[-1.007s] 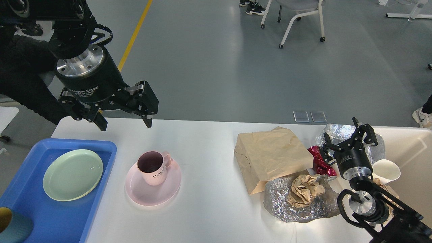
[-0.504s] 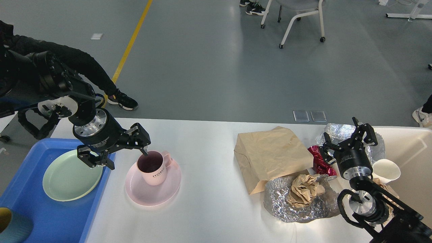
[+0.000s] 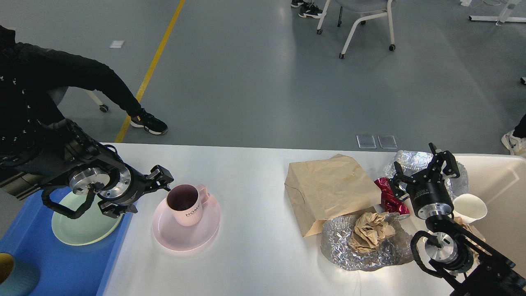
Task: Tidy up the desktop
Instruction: 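Grasp the pink HOME mug with the left gripper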
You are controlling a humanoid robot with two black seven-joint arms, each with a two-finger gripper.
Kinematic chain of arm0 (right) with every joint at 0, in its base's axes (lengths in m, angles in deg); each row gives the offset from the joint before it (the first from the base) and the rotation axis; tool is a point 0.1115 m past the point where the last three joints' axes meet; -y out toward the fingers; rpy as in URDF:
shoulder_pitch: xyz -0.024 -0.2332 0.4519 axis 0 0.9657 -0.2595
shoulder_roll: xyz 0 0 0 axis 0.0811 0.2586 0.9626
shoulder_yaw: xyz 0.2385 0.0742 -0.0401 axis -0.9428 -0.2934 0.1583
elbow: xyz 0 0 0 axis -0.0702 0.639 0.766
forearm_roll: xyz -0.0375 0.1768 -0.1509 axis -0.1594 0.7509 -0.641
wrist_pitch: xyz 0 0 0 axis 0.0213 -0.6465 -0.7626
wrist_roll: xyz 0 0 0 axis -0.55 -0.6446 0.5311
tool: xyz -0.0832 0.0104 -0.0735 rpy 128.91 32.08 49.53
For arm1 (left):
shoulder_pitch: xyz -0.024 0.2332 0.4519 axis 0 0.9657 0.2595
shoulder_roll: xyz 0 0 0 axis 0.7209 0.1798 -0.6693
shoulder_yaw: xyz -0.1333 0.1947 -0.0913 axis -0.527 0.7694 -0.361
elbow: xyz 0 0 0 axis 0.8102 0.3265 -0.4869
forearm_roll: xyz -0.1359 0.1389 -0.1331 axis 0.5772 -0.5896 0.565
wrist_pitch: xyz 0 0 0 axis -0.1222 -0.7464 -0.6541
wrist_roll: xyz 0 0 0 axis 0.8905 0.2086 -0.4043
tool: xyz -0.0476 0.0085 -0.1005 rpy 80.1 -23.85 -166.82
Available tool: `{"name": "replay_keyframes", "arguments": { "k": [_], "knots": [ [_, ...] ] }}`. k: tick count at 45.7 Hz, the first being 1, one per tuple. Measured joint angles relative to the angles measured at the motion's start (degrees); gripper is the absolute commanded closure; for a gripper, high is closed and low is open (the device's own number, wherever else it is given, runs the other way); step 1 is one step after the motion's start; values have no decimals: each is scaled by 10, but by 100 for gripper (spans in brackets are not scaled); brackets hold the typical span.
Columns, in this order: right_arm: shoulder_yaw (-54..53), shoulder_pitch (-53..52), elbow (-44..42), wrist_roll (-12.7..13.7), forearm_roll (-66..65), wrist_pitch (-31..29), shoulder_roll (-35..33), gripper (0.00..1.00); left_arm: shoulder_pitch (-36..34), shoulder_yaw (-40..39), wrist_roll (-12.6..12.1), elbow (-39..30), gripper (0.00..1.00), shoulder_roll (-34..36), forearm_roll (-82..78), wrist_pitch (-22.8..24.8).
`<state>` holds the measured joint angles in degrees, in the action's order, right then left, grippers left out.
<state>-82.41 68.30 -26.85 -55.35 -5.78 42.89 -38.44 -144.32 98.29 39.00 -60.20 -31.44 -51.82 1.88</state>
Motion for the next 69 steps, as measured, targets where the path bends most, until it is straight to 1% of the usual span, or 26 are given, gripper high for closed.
{"name": "replay_keyframes", "arguments": {
  "k": [12,22,30,35,41,49,53,57,61,69],
  "knots": [
    [0,0,0,0,0,0,0,0,59,-18,-3,61,5,-2,-9,-3],
    [0,0,0,0,0,0,0,0,85,-56,-3,76,5,-2,-10,-3],
    [0,0,0,0,0,0,0,0,107,-58,-2,92,5,-3,-10,-3],
    [0,0,0,0,0,0,0,0,128,-58,-3,107,5,-24,-10,-7],
    [0,0,0,0,0,0,0,0,134,-56,-4,114,7,-38,-10,-9],
    [0,0,0,0,0,0,0,0,135,-56,-4,117,10,-39,-10,-9],
    [0,0,0,0,0,0,0,0,136,-56,-4,123,15,-39,-9,-10],
    [0,0,0,0,0,0,0,0,136,-52,-5,128,25,-39,-8,-13],
    [0,0,0,0,0,0,0,0,139,-49,-5,131,30,-39,-8,-24],
    [0,0,0,0,0,0,0,0,147,-46,-5,137,34,-43,-8,-39]
  ]
}}
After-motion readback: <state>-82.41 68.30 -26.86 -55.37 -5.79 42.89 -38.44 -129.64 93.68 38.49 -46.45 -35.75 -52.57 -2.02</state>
